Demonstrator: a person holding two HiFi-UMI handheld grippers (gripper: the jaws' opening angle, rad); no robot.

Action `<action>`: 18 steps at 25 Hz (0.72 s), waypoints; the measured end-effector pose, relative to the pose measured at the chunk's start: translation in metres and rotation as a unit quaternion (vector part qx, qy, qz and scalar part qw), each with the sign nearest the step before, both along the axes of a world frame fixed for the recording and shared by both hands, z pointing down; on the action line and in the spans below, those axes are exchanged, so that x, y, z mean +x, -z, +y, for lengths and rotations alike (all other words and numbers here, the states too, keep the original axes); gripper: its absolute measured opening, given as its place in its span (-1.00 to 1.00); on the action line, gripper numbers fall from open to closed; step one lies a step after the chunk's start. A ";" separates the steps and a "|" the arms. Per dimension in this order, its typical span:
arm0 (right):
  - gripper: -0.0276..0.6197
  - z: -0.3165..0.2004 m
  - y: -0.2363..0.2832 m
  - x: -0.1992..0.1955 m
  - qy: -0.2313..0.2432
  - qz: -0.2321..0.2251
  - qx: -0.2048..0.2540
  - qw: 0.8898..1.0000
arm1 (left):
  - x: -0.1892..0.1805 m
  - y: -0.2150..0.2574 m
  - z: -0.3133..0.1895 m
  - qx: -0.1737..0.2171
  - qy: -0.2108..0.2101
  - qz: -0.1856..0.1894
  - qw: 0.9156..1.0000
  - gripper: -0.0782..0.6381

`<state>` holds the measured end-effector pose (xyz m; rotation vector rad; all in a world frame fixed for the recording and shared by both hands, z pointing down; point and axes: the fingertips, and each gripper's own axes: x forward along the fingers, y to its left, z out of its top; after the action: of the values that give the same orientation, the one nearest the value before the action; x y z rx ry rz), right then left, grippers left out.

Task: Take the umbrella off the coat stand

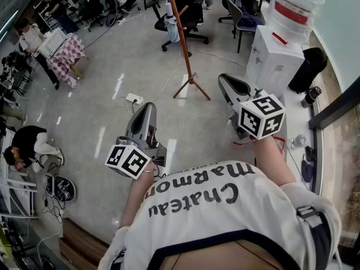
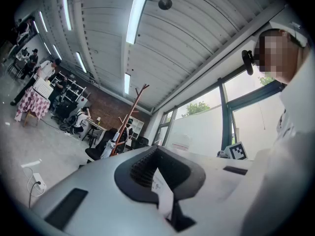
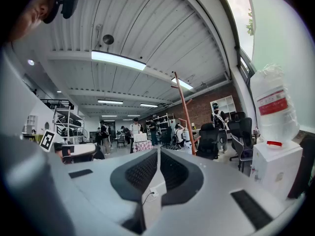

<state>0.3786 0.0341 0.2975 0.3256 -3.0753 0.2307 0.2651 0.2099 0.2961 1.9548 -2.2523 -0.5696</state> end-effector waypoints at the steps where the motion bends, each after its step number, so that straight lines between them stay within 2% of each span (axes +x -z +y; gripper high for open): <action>1: -0.79 -0.002 -0.001 0.000 0.000 0.001 -0.001 1.000 | 0.000 -0.001 -0.001 -0.001 0.000 0.002 1.000 -0.72; 6: -0.79 -0.011 -0.005 -0.005 -0.004 0.006 -0.006 1.000 | -0.004 -0.004 -0.005 -0.007 -0.002 0.005 1.000 -0.72; 12: -0.79 -0.012 -0.013 -0.017 0.009 0.009 -0.015 1.000 | -0.021 -0.013 -0.001 -0.012 0.018 0.016 1.000 -0.72; 18: -0.78 -0.020 -0.029 -0.042 0.010 0.040 -0.014 0.999 | -0.041 -0.019 -0.014 -0.017 0.013 0.023 0.999 -0.72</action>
<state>0.3363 0.0144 0.3265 0.2964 -2.9914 0.2546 0.2240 0.1959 0.3147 1.8786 -2.2489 -0.5685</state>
